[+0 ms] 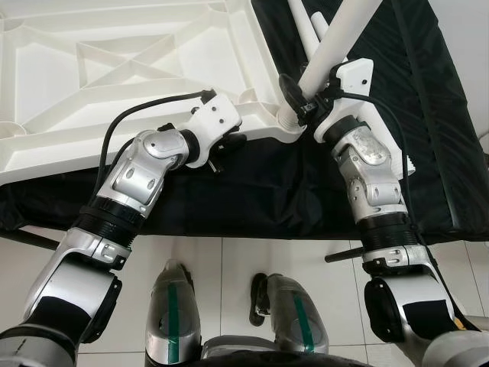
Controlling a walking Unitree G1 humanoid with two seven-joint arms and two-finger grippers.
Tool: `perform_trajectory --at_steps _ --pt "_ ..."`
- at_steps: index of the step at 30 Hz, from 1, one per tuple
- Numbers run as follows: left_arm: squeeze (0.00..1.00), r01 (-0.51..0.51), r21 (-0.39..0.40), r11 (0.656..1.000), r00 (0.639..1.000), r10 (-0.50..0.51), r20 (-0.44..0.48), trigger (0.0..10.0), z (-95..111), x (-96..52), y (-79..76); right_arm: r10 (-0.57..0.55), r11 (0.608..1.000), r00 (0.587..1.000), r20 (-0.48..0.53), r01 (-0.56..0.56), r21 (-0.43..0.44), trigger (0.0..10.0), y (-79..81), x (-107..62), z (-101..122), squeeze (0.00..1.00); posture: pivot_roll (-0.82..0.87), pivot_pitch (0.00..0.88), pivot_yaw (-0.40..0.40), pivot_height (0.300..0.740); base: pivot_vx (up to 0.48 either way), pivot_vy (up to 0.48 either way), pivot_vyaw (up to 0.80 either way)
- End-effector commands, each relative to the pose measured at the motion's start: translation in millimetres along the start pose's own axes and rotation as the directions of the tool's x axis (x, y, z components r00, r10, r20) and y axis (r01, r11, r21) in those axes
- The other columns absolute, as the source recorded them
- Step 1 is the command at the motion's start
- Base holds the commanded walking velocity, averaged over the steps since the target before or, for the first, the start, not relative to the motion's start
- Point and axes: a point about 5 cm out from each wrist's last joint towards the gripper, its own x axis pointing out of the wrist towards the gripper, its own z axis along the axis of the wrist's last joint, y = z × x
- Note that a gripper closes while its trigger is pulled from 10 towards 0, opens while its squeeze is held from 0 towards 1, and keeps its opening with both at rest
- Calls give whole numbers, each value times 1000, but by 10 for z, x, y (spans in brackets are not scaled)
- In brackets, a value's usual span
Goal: Building children table
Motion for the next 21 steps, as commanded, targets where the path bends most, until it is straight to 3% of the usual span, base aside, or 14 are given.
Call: perform_trajectory --at_steps 1,8,13,21 --pt "0 -35 73 997 996 29 84 10000 250 -45 81 -64 996 989 -136 73 55 10000 -99 -93 -268 0 76 82 -48 740 0 0 0" --pt "0 -35 72 997 996 29 86 10000 252 -45 74 -83 990 993 -85 92 106 10000 -109 5 -84 0 78 81 -49 740 0 0 0" --pt "0 -39 74 996 996 32 88 10000 251 -44 73 -67 996 992 -109 73 56 10000 -127 44 18 0 75 76 -53 740 0 0 0" --pt "0 -45 77 996 995 37 93 10000 260 -40 71 -70 996 990 -120 77 52 10000 -144 -30 -54 0 77 69 -59 740 0 0 0"
